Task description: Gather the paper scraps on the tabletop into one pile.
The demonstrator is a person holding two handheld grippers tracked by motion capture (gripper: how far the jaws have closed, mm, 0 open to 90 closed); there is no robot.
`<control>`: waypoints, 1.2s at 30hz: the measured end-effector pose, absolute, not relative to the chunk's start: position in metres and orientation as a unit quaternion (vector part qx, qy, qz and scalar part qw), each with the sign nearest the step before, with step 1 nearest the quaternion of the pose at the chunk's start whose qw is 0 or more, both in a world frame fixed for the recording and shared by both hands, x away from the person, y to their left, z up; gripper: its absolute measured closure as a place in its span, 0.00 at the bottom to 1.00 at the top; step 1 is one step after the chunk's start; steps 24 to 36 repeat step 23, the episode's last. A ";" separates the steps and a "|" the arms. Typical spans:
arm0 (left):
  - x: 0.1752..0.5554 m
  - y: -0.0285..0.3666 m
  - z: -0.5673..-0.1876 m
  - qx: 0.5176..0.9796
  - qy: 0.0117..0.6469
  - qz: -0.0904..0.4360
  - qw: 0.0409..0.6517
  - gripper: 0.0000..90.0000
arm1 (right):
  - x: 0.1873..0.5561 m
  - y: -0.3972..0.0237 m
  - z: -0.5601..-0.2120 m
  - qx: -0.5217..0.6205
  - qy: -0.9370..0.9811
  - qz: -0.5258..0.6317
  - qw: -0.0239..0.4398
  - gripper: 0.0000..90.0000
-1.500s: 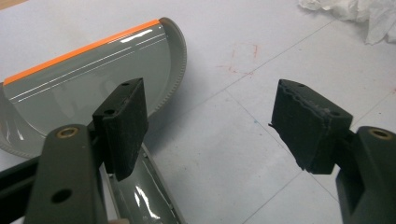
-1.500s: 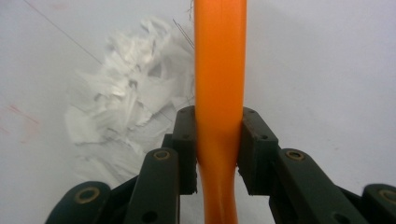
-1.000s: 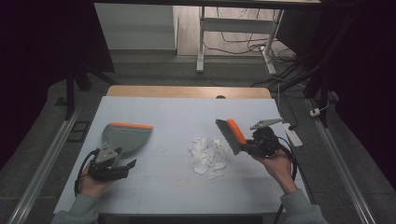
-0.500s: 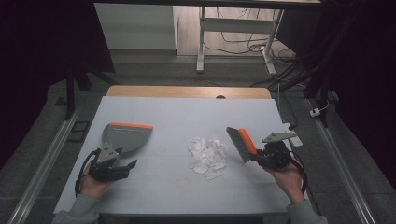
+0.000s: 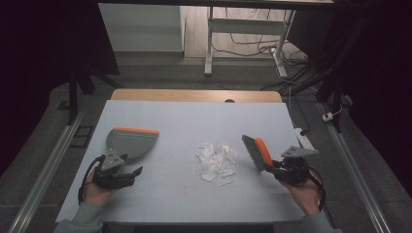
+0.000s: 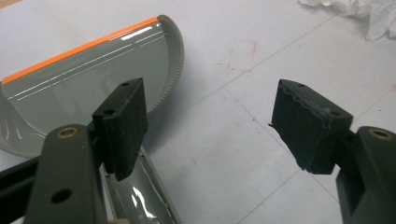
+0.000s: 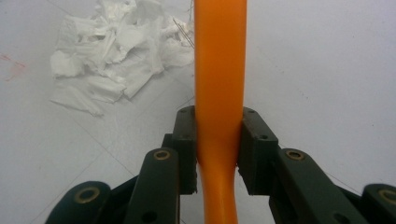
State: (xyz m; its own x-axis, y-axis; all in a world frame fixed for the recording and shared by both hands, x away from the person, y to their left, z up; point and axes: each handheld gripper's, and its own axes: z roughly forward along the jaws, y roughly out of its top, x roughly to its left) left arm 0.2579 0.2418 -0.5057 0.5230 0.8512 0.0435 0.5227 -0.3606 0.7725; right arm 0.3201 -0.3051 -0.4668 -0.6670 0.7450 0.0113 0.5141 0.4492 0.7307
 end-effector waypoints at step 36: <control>0.258 0.241 -0.506 0.795 0.431 0.225 0.363 0.30 | 0.319 -0.305 -0.469 0.360 0.834 0.382 0.169 0.79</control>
